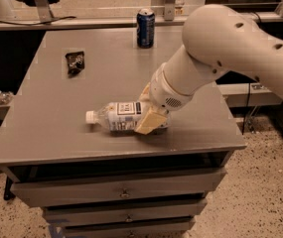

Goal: Move blue plastic bottle near pepsi can

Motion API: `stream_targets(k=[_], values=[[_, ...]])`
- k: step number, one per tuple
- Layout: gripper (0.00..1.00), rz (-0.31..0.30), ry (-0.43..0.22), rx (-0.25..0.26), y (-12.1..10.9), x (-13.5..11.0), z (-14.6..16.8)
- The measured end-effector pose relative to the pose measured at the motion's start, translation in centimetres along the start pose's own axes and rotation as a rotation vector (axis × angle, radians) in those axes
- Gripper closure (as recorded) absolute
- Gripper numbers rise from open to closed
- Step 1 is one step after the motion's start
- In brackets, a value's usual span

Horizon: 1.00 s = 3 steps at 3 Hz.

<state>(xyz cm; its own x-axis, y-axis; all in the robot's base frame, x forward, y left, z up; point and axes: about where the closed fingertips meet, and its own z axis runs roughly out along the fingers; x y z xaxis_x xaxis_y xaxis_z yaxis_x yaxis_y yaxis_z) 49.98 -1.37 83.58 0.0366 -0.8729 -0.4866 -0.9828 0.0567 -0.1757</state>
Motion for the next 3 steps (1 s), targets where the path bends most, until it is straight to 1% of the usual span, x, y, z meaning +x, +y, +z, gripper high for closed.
stream_targets(k=[1,2,3], values=[[1.00,0.038,0.035,0.036,-1.2,0.9,-2.7],[1.00,0.095,0.076,0.120,-4.5,2.4,-8.9],[1.00,0.094,0.076,0.120,-4.5,2.4,-8.9]])
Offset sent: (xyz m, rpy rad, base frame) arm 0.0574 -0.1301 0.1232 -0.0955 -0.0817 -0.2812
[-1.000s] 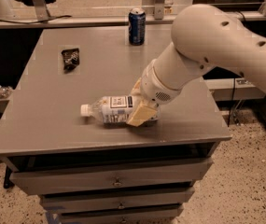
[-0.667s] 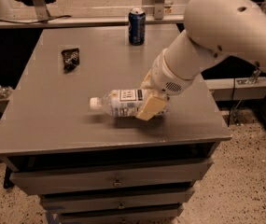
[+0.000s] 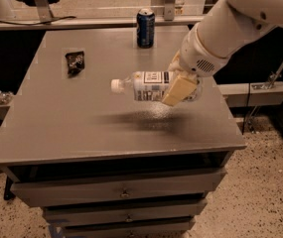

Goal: Move blue plastic bottle near pepsi can

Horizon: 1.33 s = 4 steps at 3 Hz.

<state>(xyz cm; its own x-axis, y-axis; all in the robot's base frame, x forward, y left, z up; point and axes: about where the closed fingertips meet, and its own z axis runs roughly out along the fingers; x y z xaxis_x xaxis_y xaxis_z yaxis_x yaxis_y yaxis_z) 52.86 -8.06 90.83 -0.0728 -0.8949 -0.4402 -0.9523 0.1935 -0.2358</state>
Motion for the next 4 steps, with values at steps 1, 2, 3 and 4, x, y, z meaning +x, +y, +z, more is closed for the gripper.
stream_targets(k=[1,2,3,4], values=[[1.00,0.028,0.014,0.071,-1.6,1.4,-0.6],[1.00,0.114,0.019,0.164,-5.8,4.3,-1.1],[1.00,0.220,0.029,0.243,-11.1,7.4,-1.8],[1.00,0.343,0.045,0.303,-16.7,10.5,-2.2]])
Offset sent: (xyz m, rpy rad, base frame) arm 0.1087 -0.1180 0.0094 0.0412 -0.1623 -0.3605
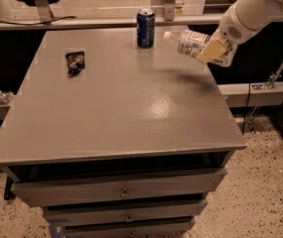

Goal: Move blue plastic bottle near pepsi can

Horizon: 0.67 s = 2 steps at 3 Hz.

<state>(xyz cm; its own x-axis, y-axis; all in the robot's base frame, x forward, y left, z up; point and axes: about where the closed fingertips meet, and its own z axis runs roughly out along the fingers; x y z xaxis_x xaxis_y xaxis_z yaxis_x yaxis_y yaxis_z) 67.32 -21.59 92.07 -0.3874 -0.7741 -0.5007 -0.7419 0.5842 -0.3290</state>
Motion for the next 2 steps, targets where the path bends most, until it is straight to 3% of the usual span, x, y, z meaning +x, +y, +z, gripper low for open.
stream_targets(k=[1,2], values=[[1.00,0.124,0.035,0.076,-5.5,0.6,1.6],[1.00,0.241,0.056,0.144,-9.2,0.5,3.7]])
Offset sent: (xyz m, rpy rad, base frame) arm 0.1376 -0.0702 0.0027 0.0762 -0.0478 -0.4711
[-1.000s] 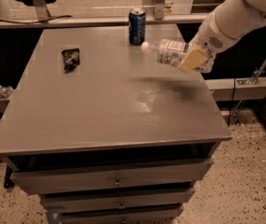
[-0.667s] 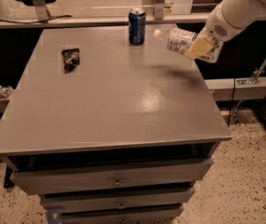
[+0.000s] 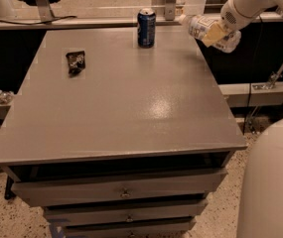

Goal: Move blue plastic bottle near pepsi can

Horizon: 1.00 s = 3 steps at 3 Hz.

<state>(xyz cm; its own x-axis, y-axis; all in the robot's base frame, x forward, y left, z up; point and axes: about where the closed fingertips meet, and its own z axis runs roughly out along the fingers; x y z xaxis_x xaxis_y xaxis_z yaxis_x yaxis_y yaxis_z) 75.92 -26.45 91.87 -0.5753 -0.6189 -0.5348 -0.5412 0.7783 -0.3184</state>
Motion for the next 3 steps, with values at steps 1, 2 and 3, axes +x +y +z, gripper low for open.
stream_targets(k=[1,2,3], values=[[1.00,0.069,0.009,0.040,-0.7,-1.8,2.5],[1.00,0.121,0.019,0.051,0.1,-3.4,5.5],[1.00,0.134,0.013,0.026,1.8,-5.3,7.9]])
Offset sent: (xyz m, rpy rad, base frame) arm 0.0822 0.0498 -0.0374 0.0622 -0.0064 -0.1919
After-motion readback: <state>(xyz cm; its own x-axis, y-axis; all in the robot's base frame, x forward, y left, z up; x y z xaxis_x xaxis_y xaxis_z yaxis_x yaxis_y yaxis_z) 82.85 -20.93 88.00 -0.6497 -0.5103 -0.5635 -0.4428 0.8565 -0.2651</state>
